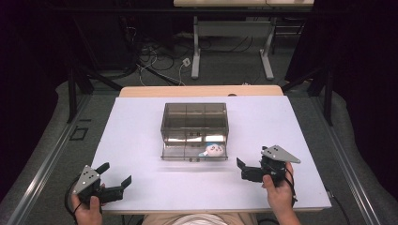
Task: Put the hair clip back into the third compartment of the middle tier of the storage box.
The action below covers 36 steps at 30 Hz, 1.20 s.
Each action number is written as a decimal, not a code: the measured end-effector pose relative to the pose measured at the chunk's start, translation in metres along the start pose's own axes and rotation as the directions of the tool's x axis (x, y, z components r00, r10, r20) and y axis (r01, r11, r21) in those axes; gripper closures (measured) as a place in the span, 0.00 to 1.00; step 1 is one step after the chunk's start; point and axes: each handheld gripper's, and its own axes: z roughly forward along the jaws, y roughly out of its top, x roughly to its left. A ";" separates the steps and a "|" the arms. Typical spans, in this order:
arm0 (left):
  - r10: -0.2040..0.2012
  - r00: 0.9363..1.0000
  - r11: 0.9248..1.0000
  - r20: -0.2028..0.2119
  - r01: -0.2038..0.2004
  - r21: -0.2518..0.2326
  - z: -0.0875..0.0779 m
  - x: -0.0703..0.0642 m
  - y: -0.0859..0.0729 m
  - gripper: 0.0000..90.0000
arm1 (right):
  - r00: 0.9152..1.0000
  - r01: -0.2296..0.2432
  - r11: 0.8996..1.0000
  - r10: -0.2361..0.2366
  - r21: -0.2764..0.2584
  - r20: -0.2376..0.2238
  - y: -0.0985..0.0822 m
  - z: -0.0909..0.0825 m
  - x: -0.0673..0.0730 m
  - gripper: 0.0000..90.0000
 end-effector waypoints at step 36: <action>-0.006 1.000 1.000 -0.007 0.006 0.000 0.000 0.001 -0.001 0.00 | 0.977 -0.123 0.992 0.118 0.014 0.176 -0.049 -0.010 -0.066 0.00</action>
